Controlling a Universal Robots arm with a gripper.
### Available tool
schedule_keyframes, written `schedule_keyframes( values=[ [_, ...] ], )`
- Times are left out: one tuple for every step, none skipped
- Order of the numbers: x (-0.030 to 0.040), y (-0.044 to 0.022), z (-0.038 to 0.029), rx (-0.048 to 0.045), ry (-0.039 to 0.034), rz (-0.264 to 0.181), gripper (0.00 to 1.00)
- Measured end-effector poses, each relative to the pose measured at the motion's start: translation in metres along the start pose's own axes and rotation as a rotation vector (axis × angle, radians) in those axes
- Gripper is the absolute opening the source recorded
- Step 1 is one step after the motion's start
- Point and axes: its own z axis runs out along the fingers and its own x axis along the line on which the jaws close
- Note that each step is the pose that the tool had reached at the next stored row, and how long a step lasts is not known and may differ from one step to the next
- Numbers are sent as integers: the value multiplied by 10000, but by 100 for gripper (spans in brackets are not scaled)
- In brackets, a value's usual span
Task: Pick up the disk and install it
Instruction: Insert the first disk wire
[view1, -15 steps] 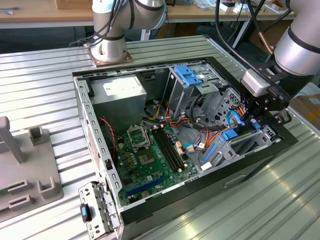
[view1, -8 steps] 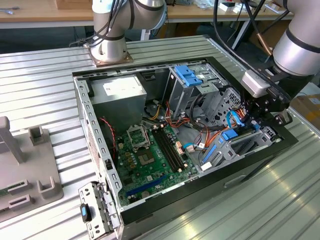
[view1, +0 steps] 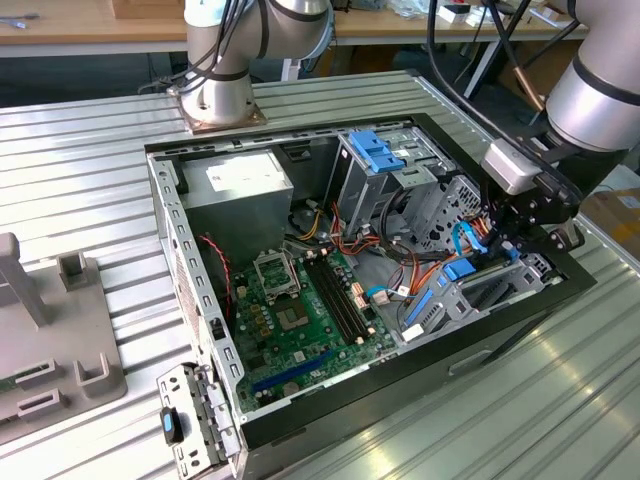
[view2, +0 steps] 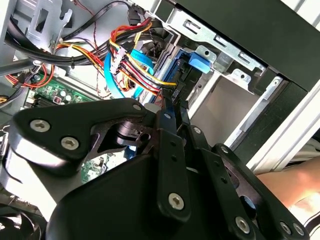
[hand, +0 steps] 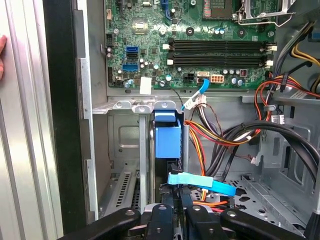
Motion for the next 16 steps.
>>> schedule_keyframes(
  values=[
    [0, -3, 2, -41, 35, 181, 17],
    [0, -3, 1, -43, 39, 195, 17],
    [0, -3, 0, -44, 40, 200, 17],
    [0, -3, 1, -45, 41, 205, 17],
    [-3, -4, 1, -47, 56, 204, 17],
    [-5, -10, 1, -60, 116, 196, 17],
    [-4, -12, 3, -78, 169, 194, 17],
    [-4, -11, 3, -80, 169, 195, 17],
    [-4, -12, 2, -80, 171, 195, 17],
    [-9, -16, 3, -85, 177, 193, 17],
    [-20, -23, 3, -101, 204, 189, 17],
    [-25, -27, 4, -113, 221, 187, 17],
    [-35, -29, 5, -123, 249, 184, 17],
    [-46, -31, 5, -128, 278, 181, 17],
    [-54, -35, 6, -133, 294, 178, 17],
    [-69, -41, 8, -146, 342, 171, 17]
  ],
)
